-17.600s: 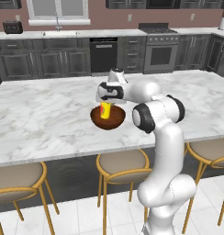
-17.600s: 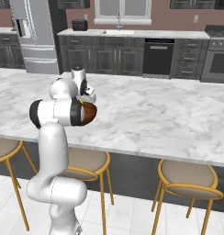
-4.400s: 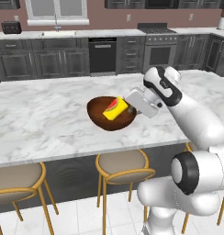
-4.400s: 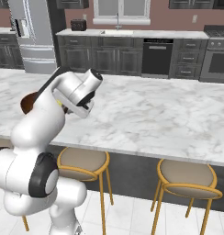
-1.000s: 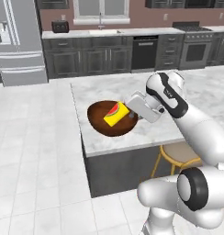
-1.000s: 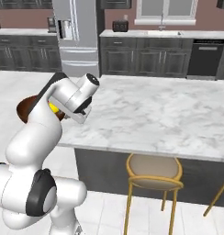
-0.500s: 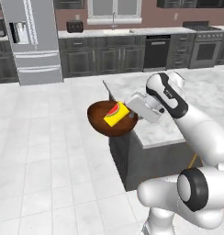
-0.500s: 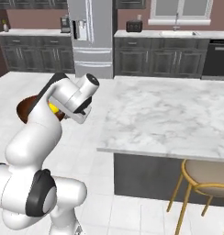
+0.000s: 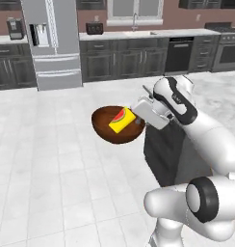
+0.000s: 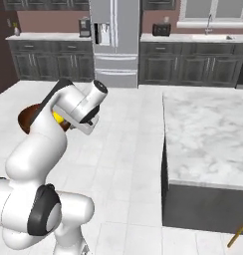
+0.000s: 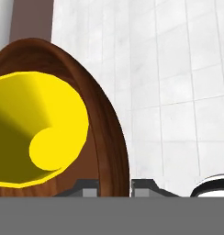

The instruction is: Place the cup inside the bowl on the dining table and move the bowl to any counter.

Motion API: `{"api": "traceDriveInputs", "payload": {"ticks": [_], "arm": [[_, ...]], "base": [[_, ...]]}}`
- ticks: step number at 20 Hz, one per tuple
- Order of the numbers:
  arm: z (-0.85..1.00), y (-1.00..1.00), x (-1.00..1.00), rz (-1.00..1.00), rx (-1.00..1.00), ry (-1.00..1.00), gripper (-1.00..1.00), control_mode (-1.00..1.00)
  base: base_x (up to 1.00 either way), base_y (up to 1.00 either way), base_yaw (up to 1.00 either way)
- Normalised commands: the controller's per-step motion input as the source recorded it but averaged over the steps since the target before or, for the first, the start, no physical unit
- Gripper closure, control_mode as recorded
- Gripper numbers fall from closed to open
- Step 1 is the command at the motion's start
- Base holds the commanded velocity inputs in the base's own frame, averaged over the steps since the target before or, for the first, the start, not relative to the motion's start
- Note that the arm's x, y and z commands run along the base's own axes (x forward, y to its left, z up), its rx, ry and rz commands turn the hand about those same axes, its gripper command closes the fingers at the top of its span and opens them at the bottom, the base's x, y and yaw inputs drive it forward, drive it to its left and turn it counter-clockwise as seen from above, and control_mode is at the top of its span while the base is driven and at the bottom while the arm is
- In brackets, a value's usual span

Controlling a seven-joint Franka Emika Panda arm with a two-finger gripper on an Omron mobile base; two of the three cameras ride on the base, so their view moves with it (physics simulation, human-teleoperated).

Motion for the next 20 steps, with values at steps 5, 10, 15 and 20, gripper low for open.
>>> {"api": "traceDriveInputs", "payload": {"ticks": [5,10,15,20], "arm": [[0.0,0.0,0.0,0.0,0.0,0.0,1.0,1.0],[0.0,0.0,0.0,0.0,0.0,0.0,1.0,1.0],[0.0,0.0,0.0,0.0,0.0,0.0,1.0,1.0],[0.0,0.0,0.0,0.0,0.0,0.0,1.0,1.0]], "base": [[0.53,1.0,-0.01],[0.78,1.0,-0.01],[0.95,1.0,-0.01],[1.0,1.0,-0.02]]}}
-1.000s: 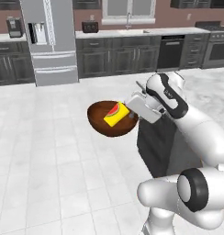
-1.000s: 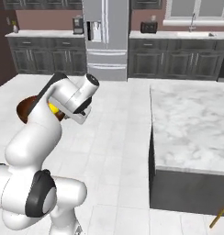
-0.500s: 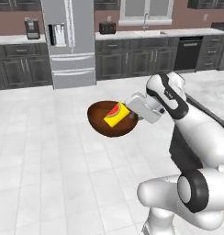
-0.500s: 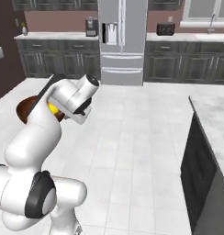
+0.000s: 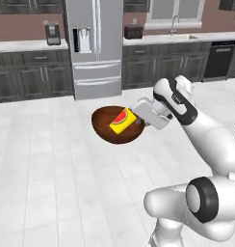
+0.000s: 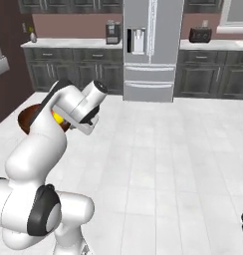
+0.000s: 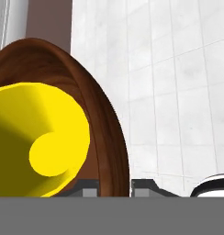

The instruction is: Place the cup inside the bowl on the dining table and move the bowl to any counter.

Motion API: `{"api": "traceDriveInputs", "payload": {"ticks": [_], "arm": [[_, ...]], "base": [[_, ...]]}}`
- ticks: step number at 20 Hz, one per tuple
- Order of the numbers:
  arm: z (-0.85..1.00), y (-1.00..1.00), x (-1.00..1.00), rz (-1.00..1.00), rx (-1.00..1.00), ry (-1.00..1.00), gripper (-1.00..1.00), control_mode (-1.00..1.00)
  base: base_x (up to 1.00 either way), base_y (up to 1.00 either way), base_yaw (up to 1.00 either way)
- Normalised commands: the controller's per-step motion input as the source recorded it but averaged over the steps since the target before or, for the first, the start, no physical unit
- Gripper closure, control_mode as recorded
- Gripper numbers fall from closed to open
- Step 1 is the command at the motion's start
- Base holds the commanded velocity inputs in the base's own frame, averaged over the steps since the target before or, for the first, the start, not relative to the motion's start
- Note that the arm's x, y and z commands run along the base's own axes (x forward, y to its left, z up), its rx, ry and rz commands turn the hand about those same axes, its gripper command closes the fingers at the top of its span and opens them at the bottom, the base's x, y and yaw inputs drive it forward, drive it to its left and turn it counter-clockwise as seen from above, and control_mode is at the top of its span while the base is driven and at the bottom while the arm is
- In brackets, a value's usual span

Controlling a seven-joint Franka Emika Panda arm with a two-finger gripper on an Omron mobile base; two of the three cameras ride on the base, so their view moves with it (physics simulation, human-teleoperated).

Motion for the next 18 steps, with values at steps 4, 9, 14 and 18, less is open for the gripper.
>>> {"api": "traceDriveInputs", "payload": {"ticks": [4,9,14,18], "arm": [[0.0,0.0,0.0,0.0,0.0,0.0,1.0,1.0],[0.0,0.0,0.0,0.0,0.0,0.0,1.0,1.0],[0.0,0.0,0.0,0.0,0.0,0.0,1.0,1.0],[0.0,0.0,0.0,0.0,0.0,0.0,1.0,1.0]], "base": [[1.0,1.0,-0.03],[1.0,0.96,-0.07],[1.0,0.86,-0.09],[1.0,0.73,-0.11]]}}
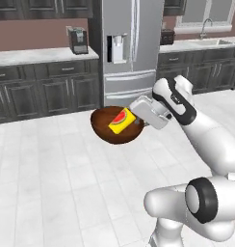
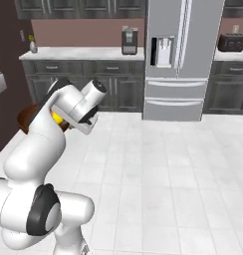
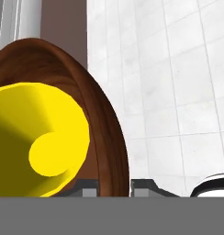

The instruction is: Place the cup inside the bowl on the dining table and move the bowl to any counter.

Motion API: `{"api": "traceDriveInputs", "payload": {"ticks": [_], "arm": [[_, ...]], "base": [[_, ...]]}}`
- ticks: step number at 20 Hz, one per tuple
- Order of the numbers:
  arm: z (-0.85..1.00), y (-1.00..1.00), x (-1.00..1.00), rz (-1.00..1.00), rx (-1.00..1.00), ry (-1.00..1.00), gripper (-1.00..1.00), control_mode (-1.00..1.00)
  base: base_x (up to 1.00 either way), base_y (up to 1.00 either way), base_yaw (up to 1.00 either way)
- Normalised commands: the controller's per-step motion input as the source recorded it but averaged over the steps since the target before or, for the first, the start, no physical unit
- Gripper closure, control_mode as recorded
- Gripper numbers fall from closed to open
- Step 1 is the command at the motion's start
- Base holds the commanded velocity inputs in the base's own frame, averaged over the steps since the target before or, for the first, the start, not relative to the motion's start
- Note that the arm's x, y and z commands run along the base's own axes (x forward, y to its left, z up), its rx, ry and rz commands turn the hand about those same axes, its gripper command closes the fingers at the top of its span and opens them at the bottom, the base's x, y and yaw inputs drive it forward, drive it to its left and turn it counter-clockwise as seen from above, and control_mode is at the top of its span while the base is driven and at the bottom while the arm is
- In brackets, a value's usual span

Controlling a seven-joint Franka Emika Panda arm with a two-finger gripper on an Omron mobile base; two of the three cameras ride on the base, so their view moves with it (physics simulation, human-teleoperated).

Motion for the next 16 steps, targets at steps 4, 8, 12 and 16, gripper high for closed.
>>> {"api": "traceDriveInputs", "payload": {"ticks": [4,8,12,16], "arm": [[0.0,0.0,0.0,0.0,0.0,0.0,1.0,1.0],[0.0,0.0,0.0,0.0,0.0,0.0,1.0,1.0],[0.0,0.0,0.0,0.0,0.0,0.0,1.0,1.0],[0.0,0.0,0.0,0.0,0.0,0.0,1.0,1.0]], "base": [[1.0,0.68,-0.1],[1.0,0.68,-0.11],[1.0,0.69,-0.12],[1.0,0.71,-0.1]]}}
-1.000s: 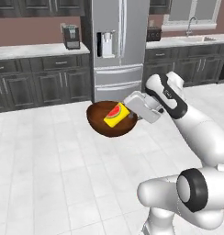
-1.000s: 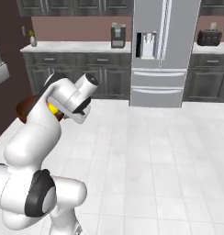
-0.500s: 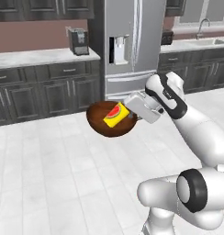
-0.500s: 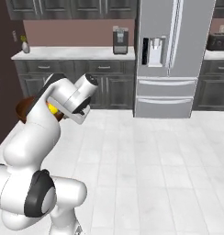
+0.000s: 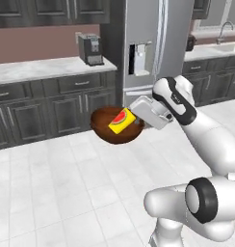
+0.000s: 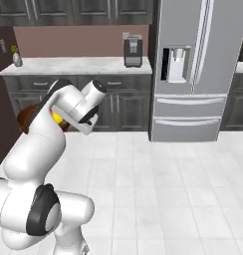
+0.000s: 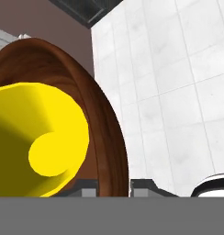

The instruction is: Place the cup inside the bowl on the dining table and move the bowl to any counter.

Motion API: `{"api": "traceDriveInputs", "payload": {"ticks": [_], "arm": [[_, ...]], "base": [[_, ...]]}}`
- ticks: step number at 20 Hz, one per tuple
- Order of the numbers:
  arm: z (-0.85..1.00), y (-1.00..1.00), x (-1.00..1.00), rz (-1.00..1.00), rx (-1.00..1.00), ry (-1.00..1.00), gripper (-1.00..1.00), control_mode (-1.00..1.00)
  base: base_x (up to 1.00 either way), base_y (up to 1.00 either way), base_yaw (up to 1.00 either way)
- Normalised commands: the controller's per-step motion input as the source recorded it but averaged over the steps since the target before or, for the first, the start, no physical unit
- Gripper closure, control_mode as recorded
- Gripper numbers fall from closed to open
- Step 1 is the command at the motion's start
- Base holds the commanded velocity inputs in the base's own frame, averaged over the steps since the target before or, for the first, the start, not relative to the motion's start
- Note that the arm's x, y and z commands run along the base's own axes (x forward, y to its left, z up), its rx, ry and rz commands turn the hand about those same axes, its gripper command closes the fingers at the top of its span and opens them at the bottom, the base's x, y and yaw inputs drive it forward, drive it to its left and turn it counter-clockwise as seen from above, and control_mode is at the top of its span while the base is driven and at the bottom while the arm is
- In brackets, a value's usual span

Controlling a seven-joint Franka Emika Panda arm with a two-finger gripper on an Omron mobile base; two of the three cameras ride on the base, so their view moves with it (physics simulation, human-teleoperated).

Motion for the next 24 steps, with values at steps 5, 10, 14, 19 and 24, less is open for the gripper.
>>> {"api": "traceDriveInputs", "payload": {"ticks": [5,10,14,19,24], "arm": [[0.0,0.0,0.0,0.0,0.0,0.0,1.0,1.0],[0.0,0.0,0.0,0.0,0.0,0.0,1.0,1.0],[0.0,0.0,0.0,0.0,0.0,0.0,1.0,1.0],[0.0,0.0,0.0,0.0,0.0,0.0,1.0,1.0],[0.0,0.0,0.0,0.0,0.0,0.0,1.0,1.0]], "base": [[1.0,0.71,-0.02],[1.0,0.63,0.0],[1.0,0.56,0.0],[1.0,0.57,0.0],[1.0,0.6,0.0]]}}
